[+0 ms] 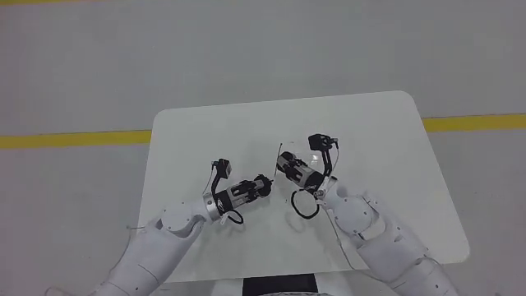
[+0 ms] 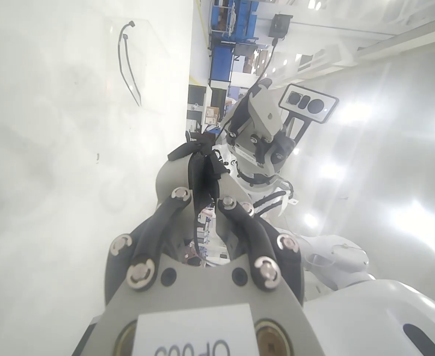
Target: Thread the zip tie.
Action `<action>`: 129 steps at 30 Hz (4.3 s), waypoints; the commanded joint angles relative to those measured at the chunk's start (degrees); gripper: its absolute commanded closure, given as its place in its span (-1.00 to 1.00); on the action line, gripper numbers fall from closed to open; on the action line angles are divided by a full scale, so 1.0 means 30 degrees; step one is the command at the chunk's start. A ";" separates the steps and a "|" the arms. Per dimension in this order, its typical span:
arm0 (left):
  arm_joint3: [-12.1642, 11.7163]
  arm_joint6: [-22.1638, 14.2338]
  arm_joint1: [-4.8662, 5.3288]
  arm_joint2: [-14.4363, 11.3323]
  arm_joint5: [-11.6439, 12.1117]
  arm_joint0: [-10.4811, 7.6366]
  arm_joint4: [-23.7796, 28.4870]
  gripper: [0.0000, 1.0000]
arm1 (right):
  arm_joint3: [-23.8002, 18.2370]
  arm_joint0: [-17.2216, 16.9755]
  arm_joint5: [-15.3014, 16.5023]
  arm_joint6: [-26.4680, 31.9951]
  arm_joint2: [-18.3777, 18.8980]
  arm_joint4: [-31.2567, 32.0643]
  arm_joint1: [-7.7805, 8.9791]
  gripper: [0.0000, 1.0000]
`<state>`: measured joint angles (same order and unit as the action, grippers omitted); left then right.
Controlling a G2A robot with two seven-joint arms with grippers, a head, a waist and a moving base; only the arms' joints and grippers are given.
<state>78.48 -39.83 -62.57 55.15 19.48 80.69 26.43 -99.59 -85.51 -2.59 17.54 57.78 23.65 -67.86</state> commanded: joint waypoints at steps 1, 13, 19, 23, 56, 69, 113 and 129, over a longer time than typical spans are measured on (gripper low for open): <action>0.0000 0.0000 0.0000 0.0000 0.0000 0.0000 0.0000 1.00 | 0.0035 0.0009 -0.0121 -0.0086 -0.0075 0.0095 -0.0034 1.00; 0.0000 0.0000 0.0000 0.0000 0.0000 0.0000 0.0000 1.00 | 0.0190 -0.0008 -0.0340 -0.0041 -0.0205 0.0193 -0.0170 1.00; 0.0000 0.0000 0.0000 0.0000 0.0000 0.0000 0.0000 1.00 | 0.0209 -0.0036 -0.0346 0.0019 -0.0185 0.0303 -0.0207 1.00; 0.0000 0.0000 0.0000 0.0000 0.0000 0.0000 0.0000 1.00 | 0.0240 -0.0054 -0.0351 0.0082 -0.0170 0.0288 -0.0236 1.00; -0.0004 0.0909 -0.0052 -0.0131 -0.0092 -0.0151 0.0056 1.00 | 0.0393 -0.0060 -0.0315 0.0437 -0.0033 0.0350 -0.0447 1.00; -0.0097 -0.0182 0.0053 -0.0178 -0.0475 -0.0401 -0.0380 1.00 | 0.0016 -0.0142 -0.0295 -0.0015 0.0378 0.0507 -0.0466 1.00; 0.1557 0.4104 -0.0898 0.2736 0.0000 0.0870 -0.2990 1.00 | 0.0070 0.0173 -0.0216 -0.4911 -0.1193 0.3988 -0.1056 1.00; 0.1557 0.4104 -0.0898 0.2736 0.0000 0.0870 -0.2990 1.00 | 0.0070 0.0173 -0.0216 -0.4911 -0.1193 0.3988 -0.1056 1.00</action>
<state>83.15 -27.52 -65.27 63.36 19.48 83.30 17.46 -99.38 -84.99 -3.23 2.80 54.20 35.61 -71.02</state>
